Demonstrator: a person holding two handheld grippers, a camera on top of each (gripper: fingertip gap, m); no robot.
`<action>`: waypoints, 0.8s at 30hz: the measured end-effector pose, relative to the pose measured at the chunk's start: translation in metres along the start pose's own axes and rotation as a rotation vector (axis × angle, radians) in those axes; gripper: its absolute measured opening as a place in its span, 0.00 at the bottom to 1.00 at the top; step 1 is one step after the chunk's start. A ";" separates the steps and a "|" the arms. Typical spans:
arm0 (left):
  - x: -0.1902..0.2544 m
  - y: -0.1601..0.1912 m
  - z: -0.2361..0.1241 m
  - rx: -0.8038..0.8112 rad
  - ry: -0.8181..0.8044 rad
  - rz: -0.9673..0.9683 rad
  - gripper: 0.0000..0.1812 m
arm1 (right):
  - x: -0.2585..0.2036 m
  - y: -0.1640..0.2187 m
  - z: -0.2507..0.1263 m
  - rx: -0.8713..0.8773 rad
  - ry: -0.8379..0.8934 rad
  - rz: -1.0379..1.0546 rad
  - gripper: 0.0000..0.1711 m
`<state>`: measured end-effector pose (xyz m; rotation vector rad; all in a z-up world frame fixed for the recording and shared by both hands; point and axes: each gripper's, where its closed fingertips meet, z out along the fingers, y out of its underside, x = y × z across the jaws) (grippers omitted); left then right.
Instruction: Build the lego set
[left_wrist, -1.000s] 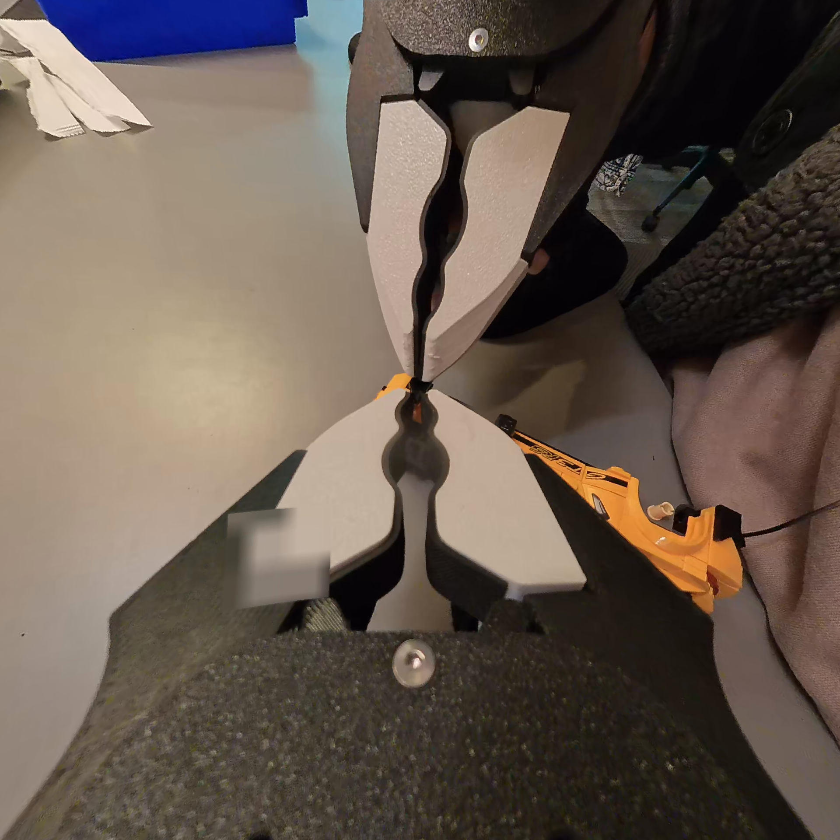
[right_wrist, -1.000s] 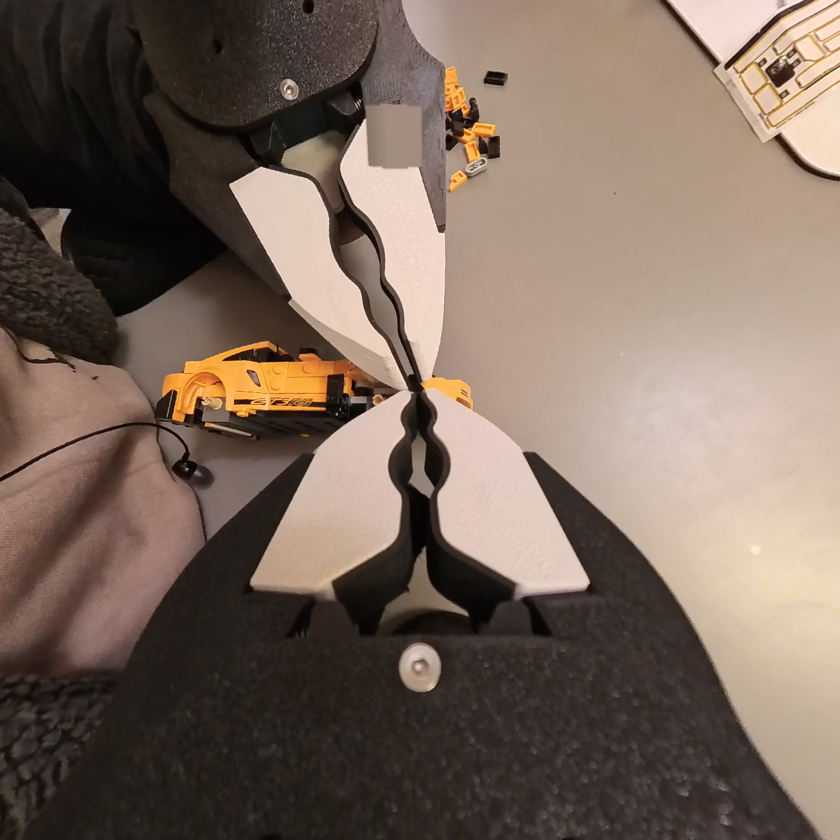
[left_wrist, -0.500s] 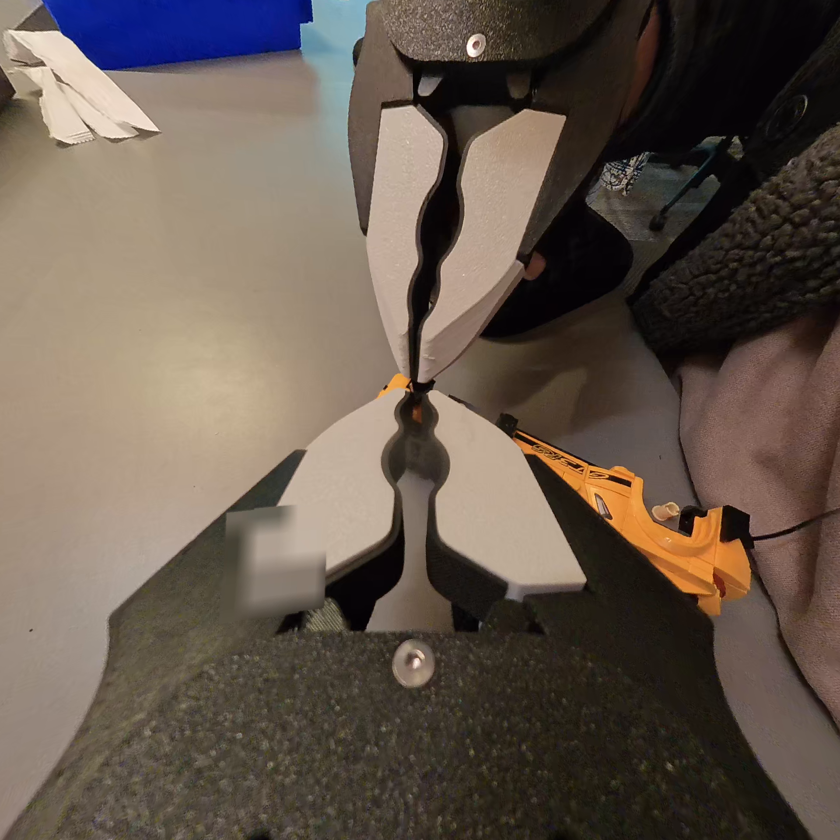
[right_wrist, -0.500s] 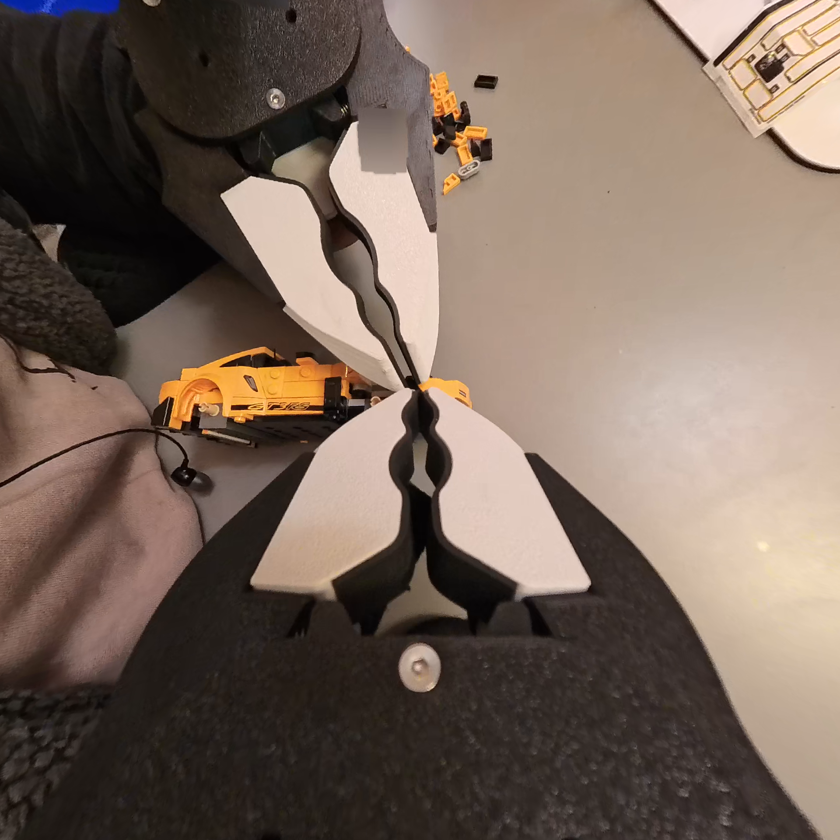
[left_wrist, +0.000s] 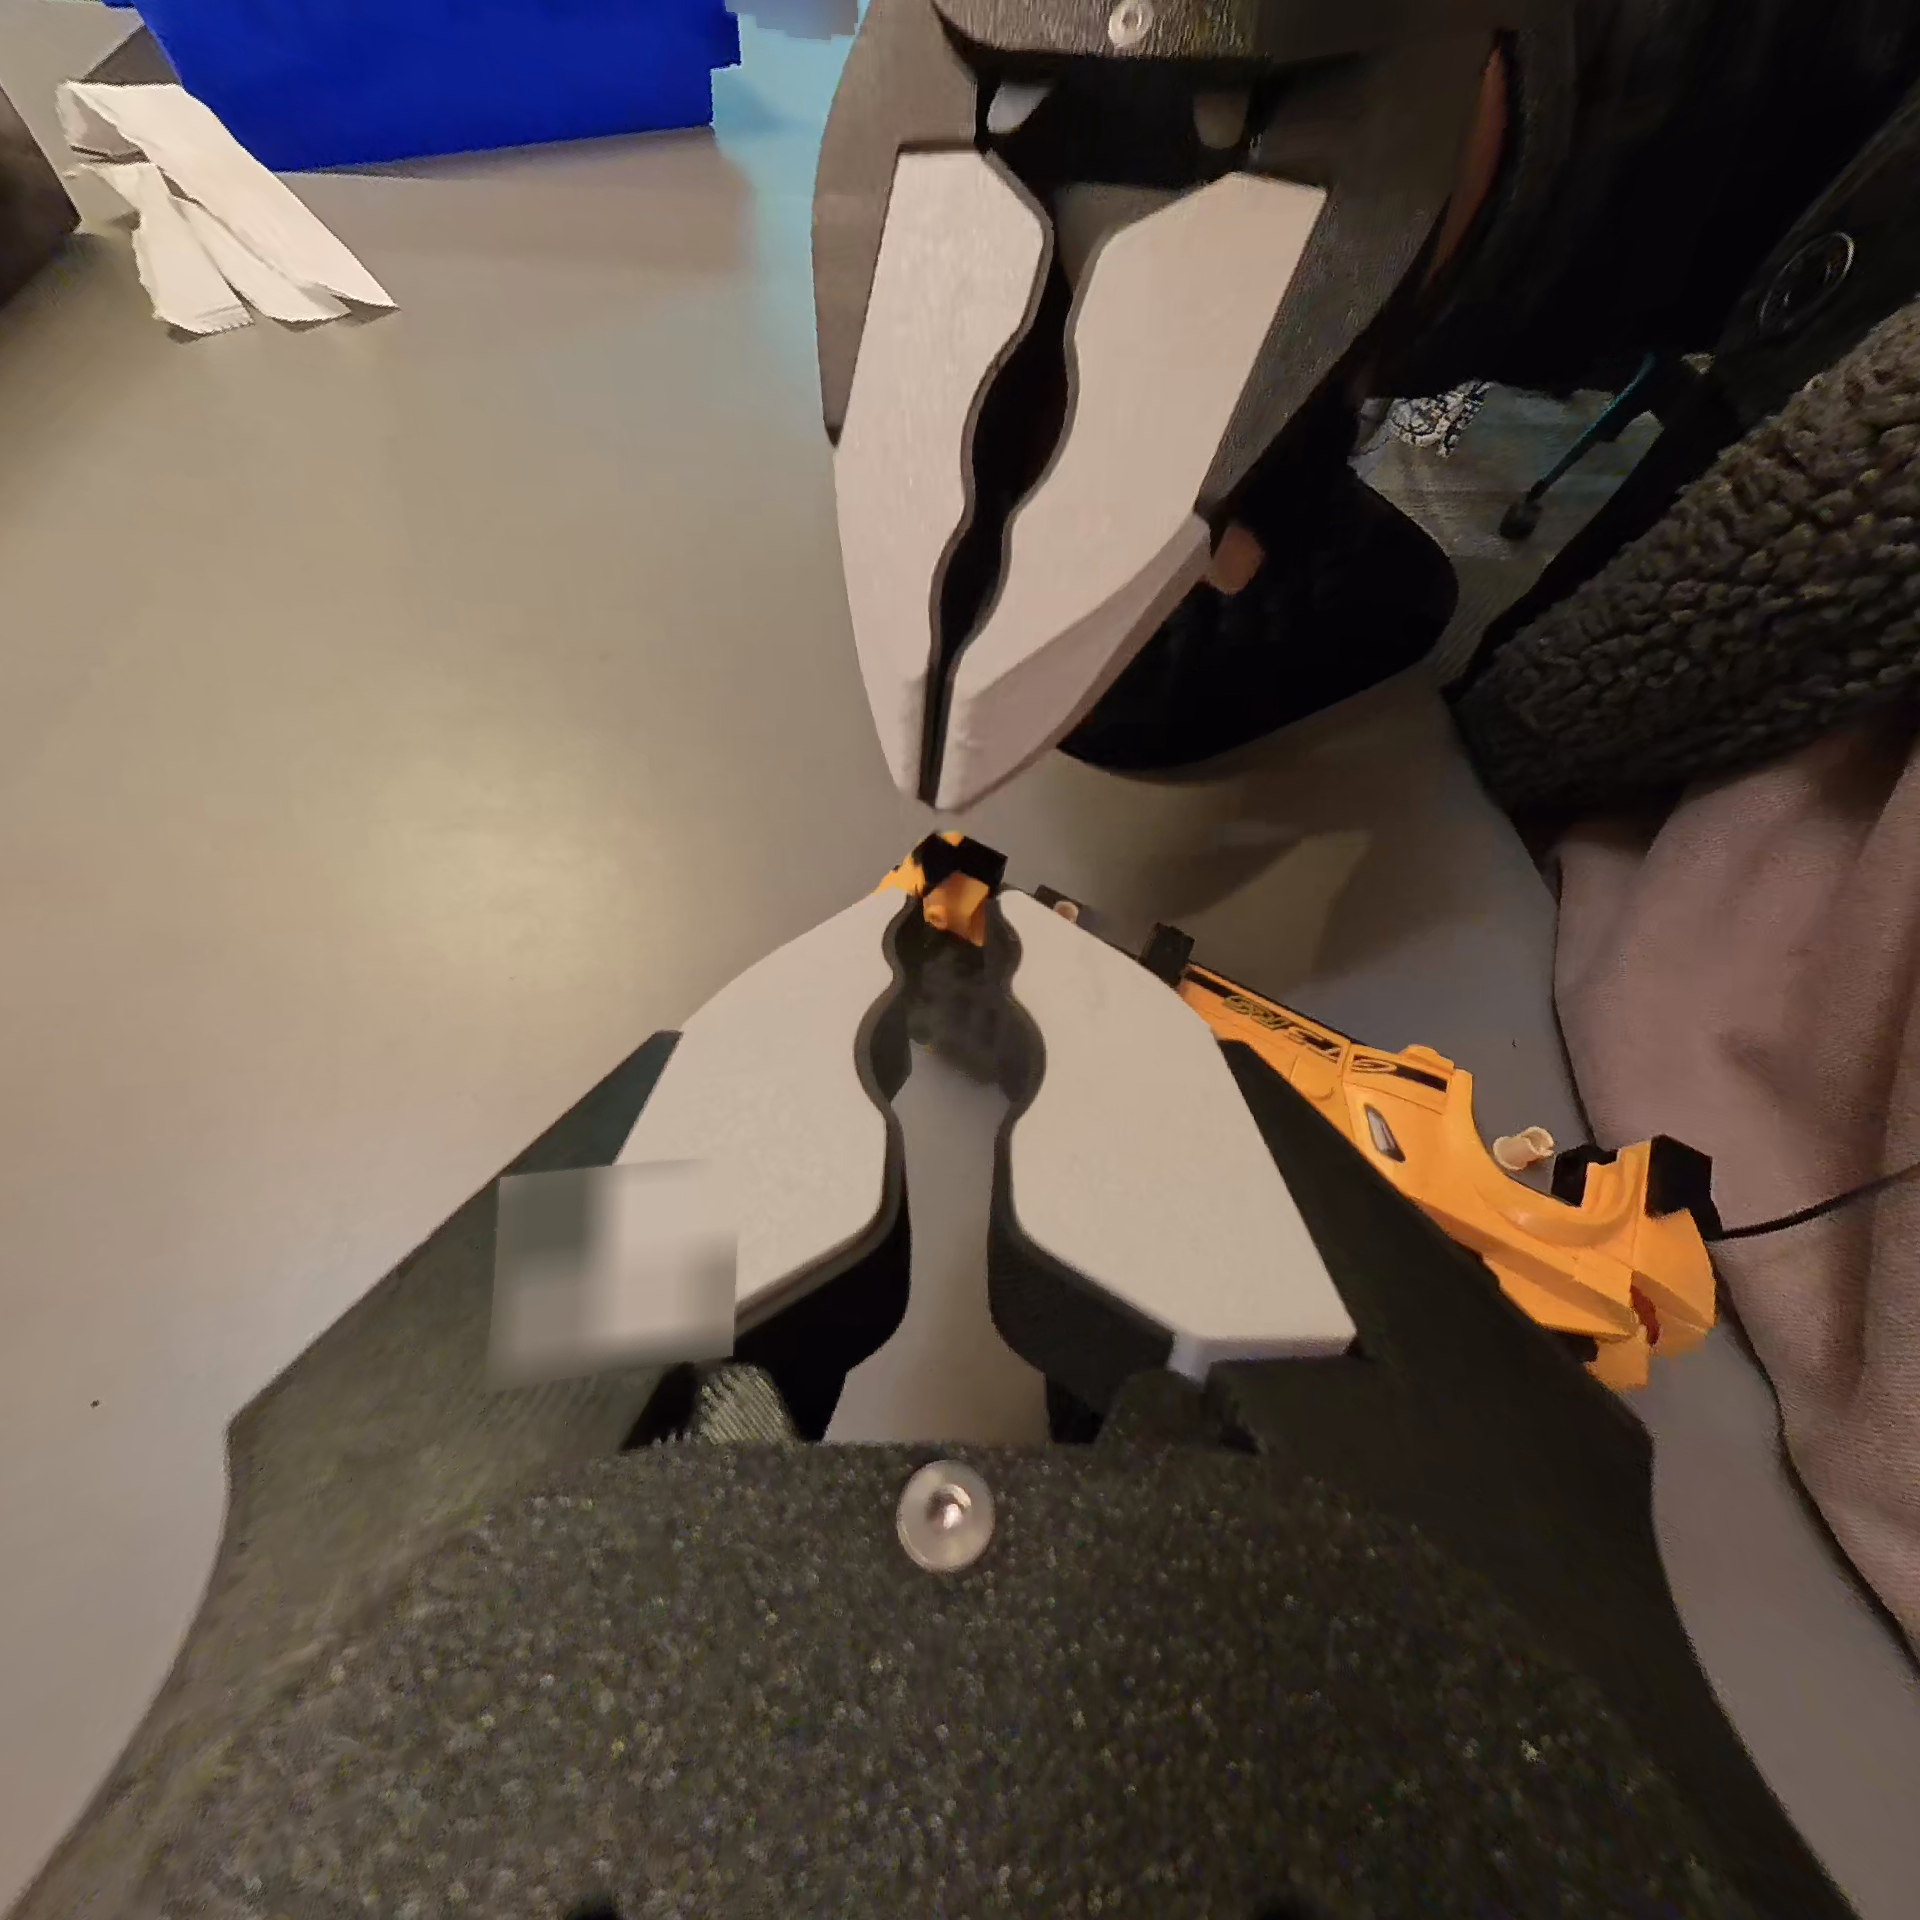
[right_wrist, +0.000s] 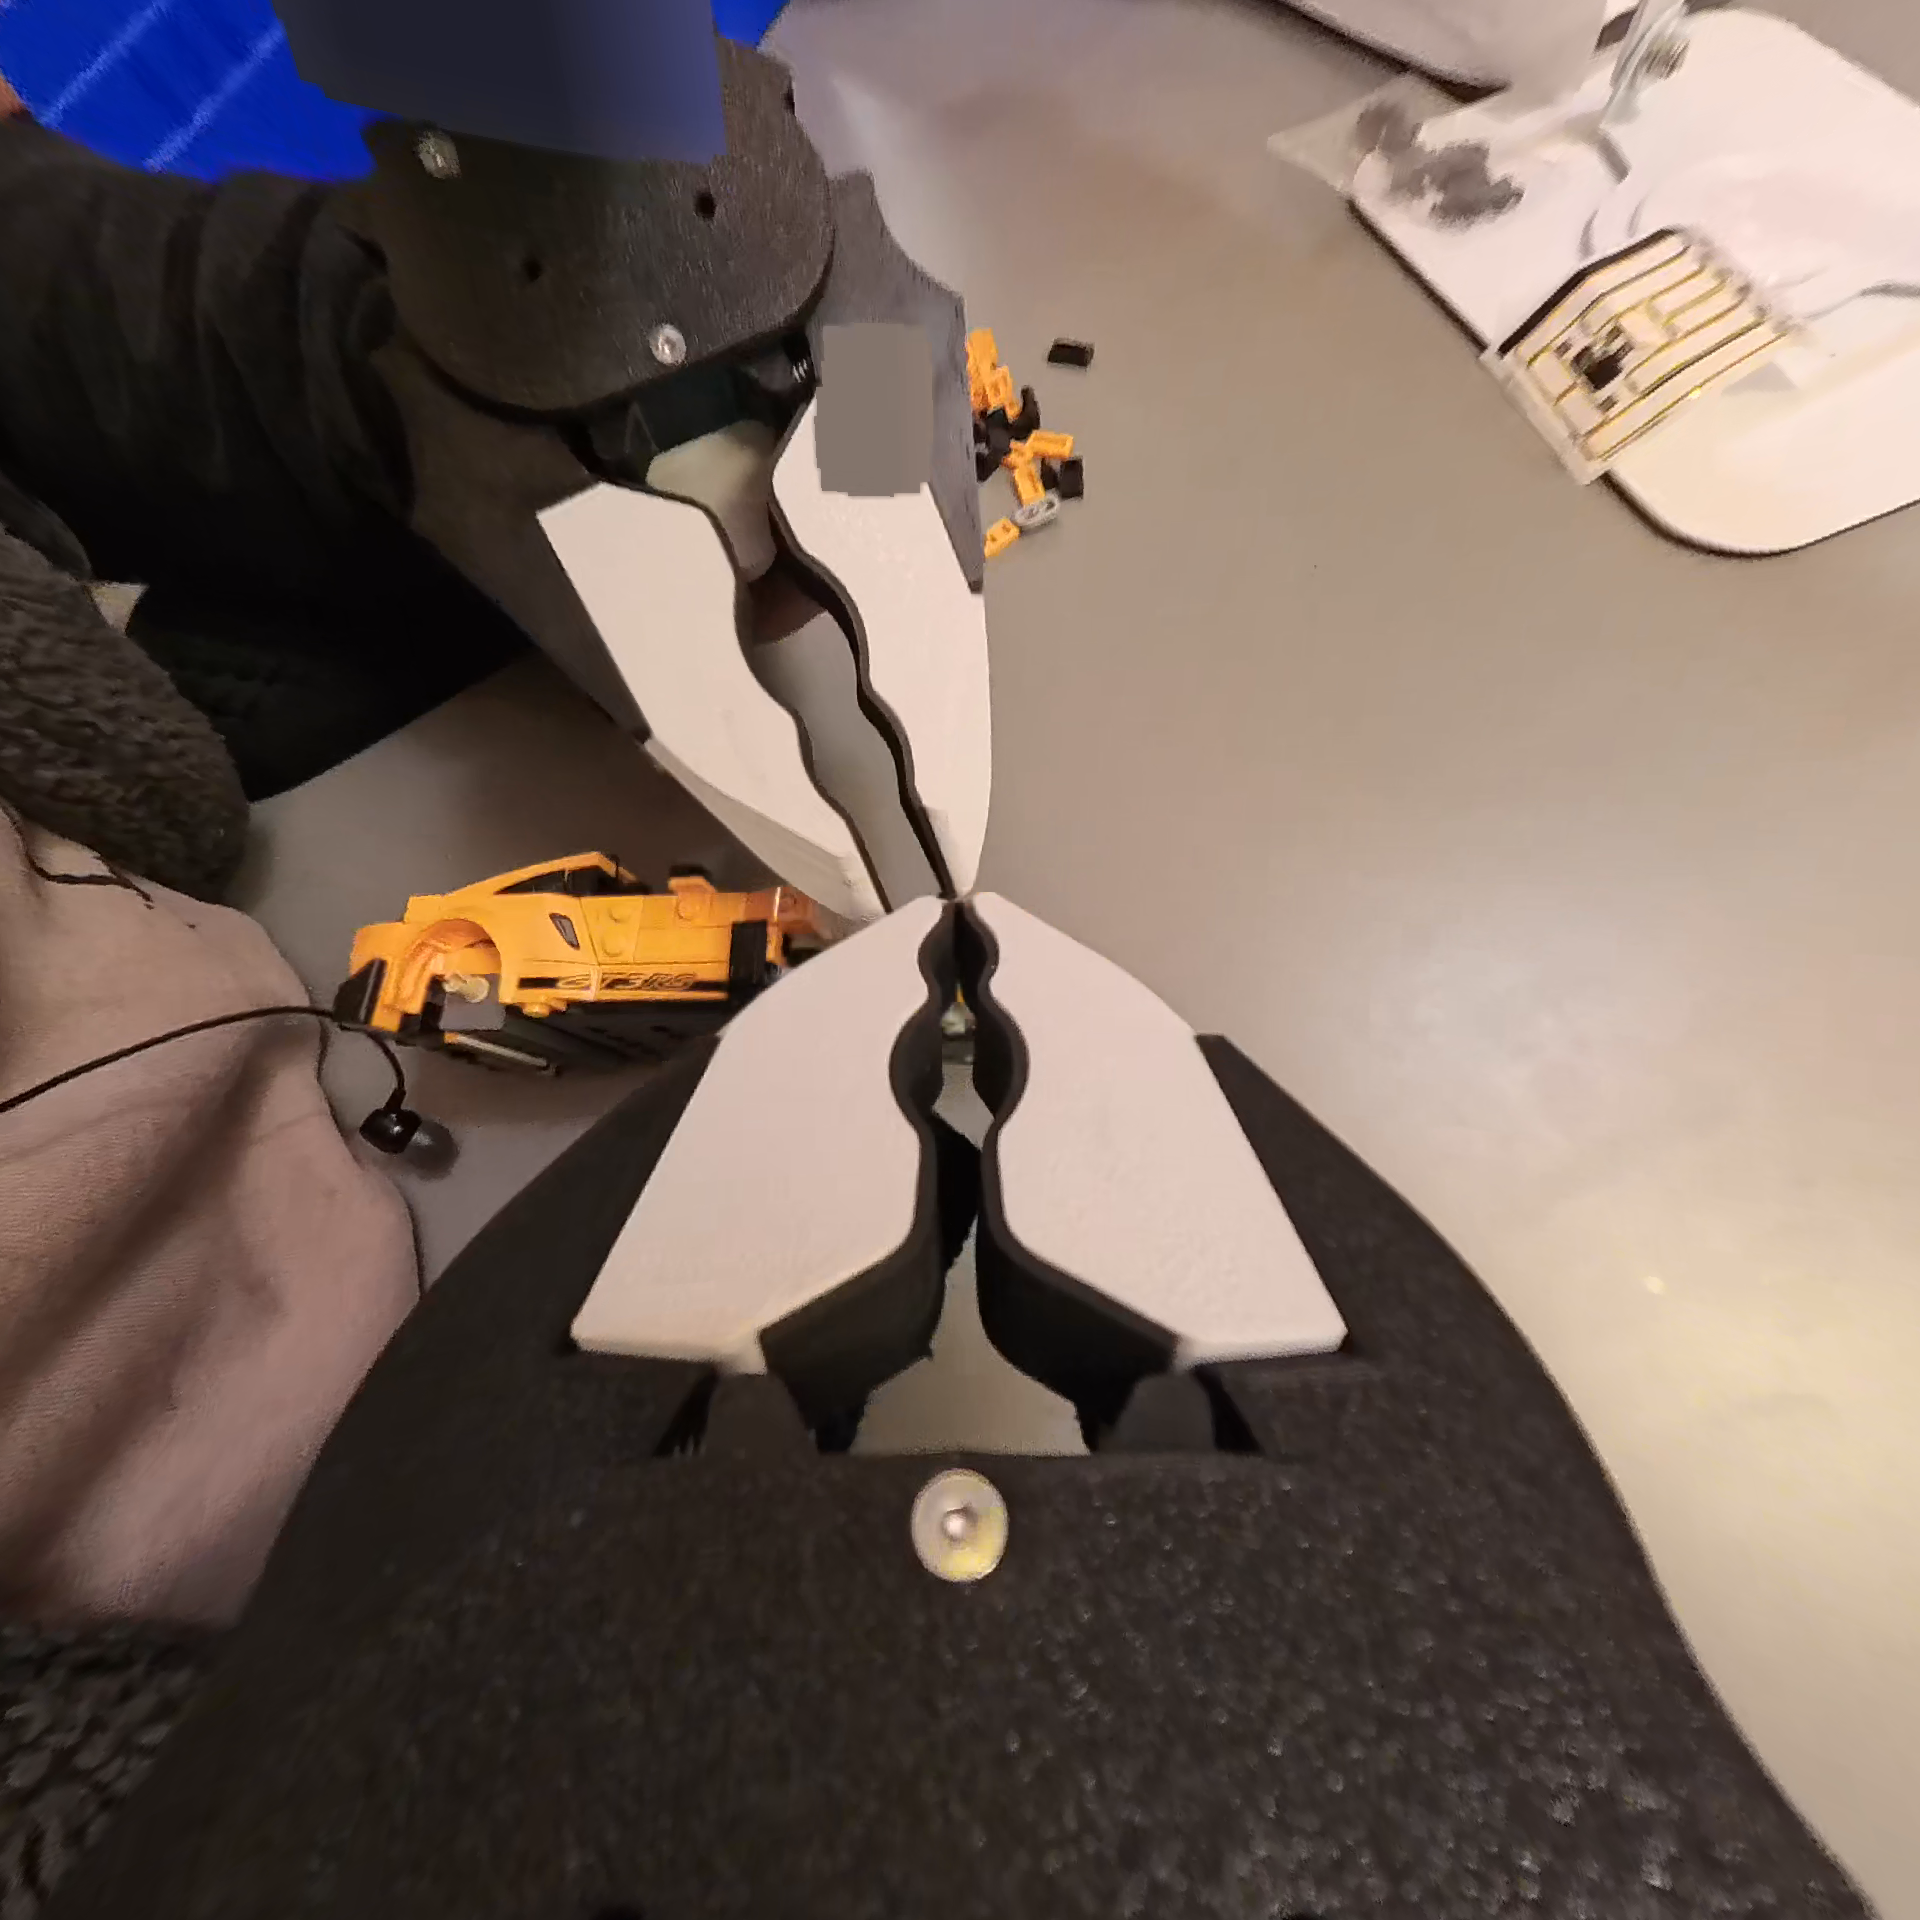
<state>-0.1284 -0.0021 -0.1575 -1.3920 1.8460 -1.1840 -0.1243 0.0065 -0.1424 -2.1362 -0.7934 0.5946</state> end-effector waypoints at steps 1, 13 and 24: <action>0.000 0.000 0.000 0.001 -0.003 0.002 0.05 | 0.001 -0.002 -0.002 0.009 0.004 -0.004 0.00; -0.028 0.010 -0.013 -0.015 -0.099 -0.050 0.05 | 0.026 0.008 -0.010 0.005 0.054 -0.002 0.00; -0.054 0.051 -0.001 -0.167 -0.162 -0.037 0.08 | 0.052 0.034 0.009 -0.052 0.043 -0.003 0.00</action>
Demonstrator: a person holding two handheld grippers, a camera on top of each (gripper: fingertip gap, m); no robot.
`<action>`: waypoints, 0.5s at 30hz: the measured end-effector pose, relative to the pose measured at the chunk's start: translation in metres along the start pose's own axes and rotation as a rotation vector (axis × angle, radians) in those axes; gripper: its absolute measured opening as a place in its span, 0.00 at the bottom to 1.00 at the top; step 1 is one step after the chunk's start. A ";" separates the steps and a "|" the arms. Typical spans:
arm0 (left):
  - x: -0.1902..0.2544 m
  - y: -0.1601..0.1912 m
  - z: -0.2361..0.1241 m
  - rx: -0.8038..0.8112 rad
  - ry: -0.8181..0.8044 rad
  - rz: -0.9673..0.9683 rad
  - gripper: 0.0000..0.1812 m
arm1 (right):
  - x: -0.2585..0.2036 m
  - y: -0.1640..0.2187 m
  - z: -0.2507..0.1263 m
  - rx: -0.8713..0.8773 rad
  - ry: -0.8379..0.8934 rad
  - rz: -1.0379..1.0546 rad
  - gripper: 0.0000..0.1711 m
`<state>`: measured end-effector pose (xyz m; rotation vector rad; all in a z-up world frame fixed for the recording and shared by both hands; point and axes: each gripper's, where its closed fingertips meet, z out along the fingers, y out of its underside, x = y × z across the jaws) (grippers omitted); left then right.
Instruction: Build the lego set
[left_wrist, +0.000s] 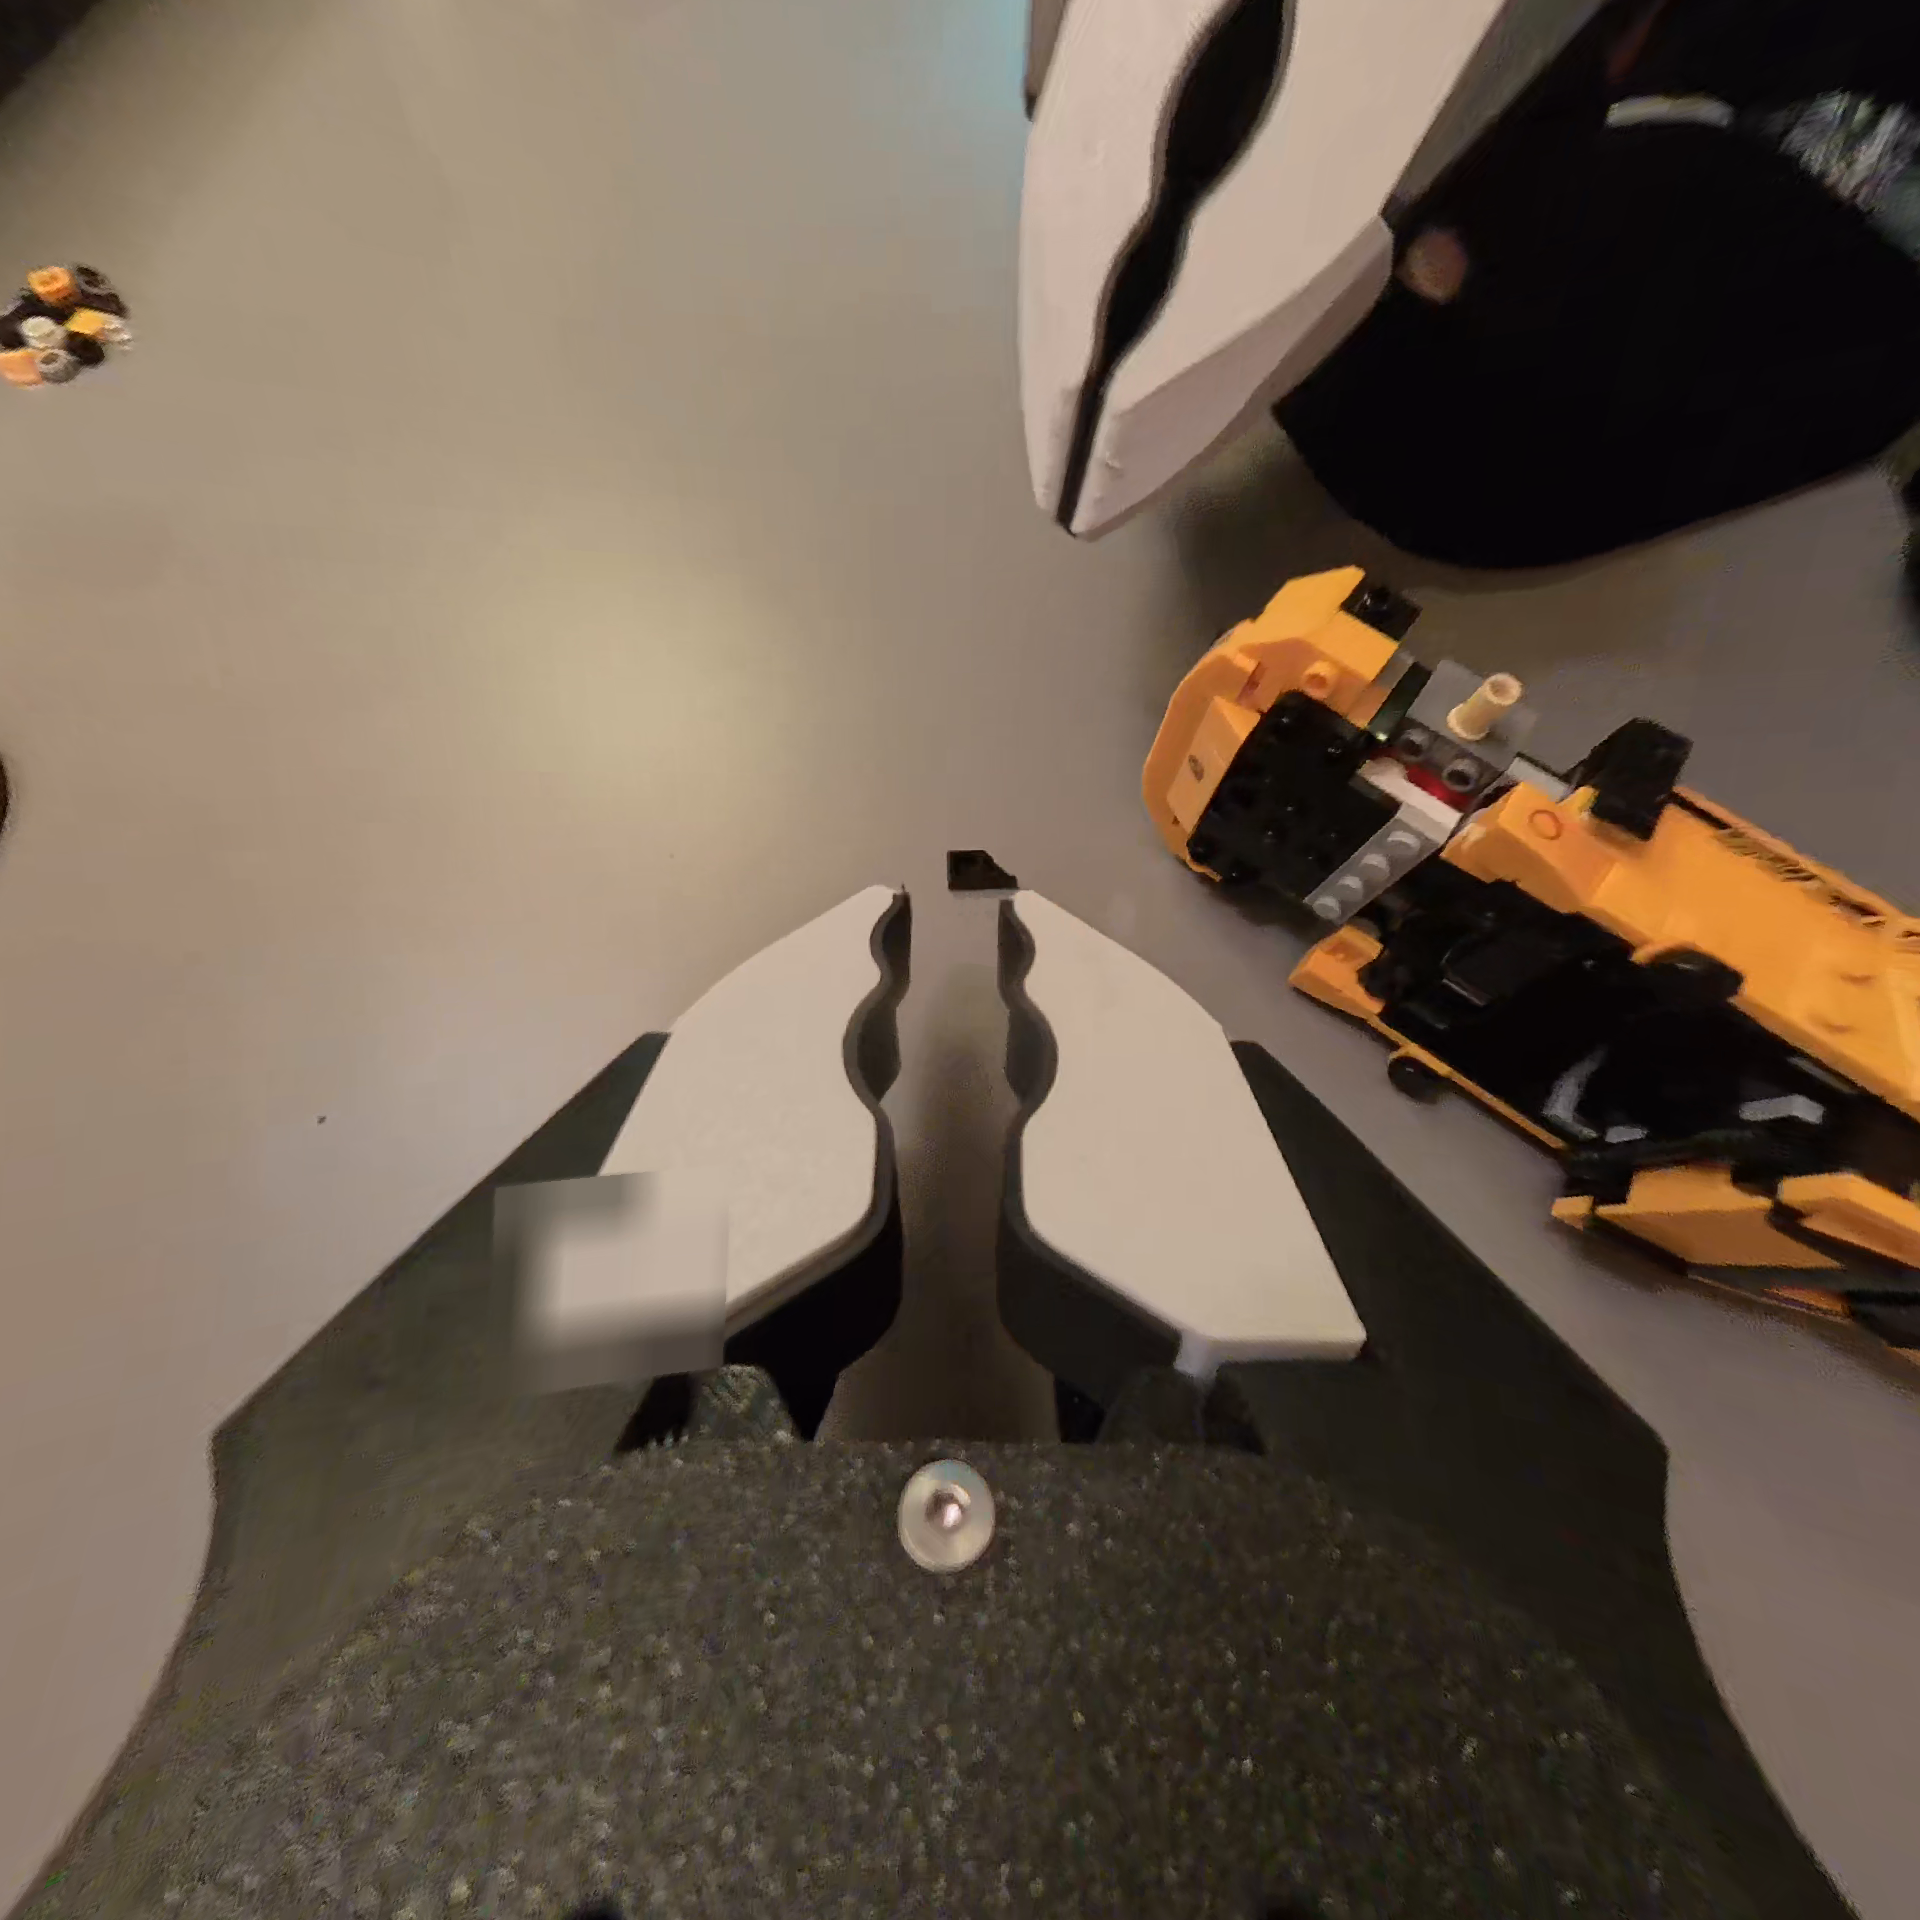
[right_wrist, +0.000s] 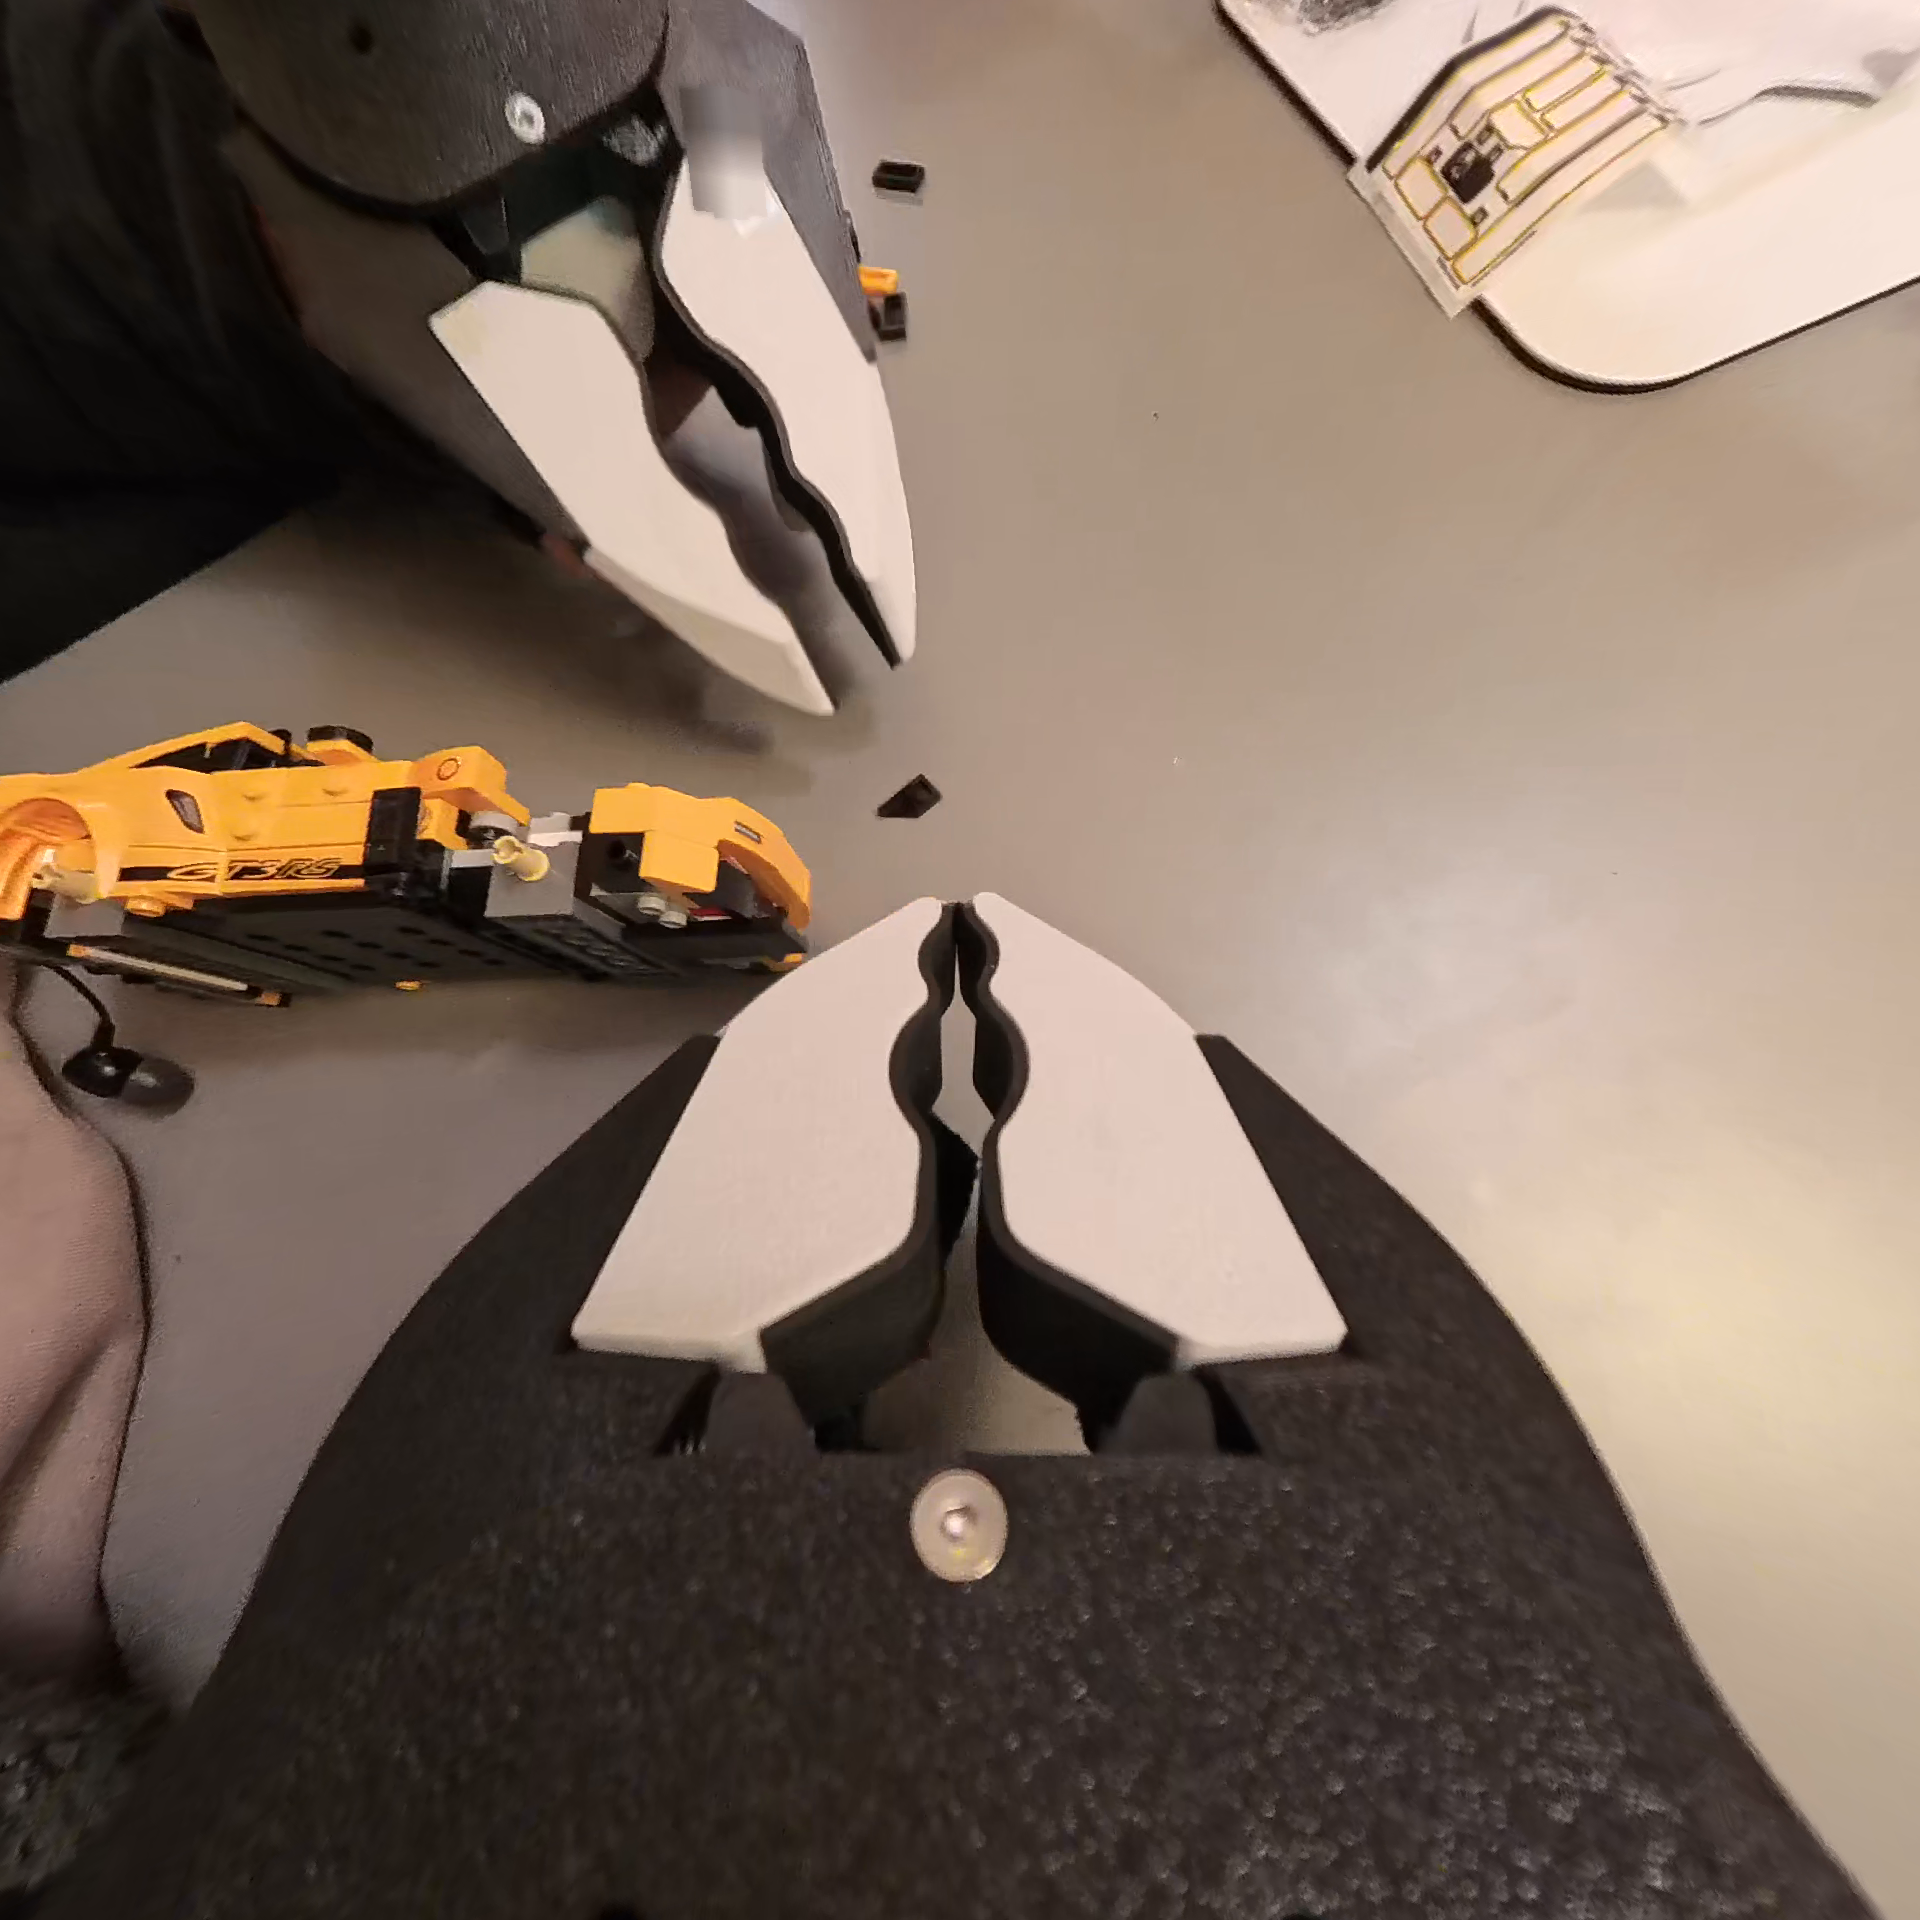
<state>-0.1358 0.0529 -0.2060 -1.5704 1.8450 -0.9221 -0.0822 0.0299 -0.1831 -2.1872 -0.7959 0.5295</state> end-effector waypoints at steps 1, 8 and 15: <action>0.001 0.002 0.005 -0.022 0.002 0.025 0.09 | 0.001 0.000 0.001 0.006 -0.008 0.002 0.00; 0.006 0.005 0.025 -0.127 0.045 0.041 0.11 | 0.008 -0.004 0.003 0.083 -0.057 0.027 0.00; 0.006 0.004 0.028 -0.150 0.057 -0.029 0.05 | 0.006 -0.010 -0.001 0.162 -0.103 0.040 0.00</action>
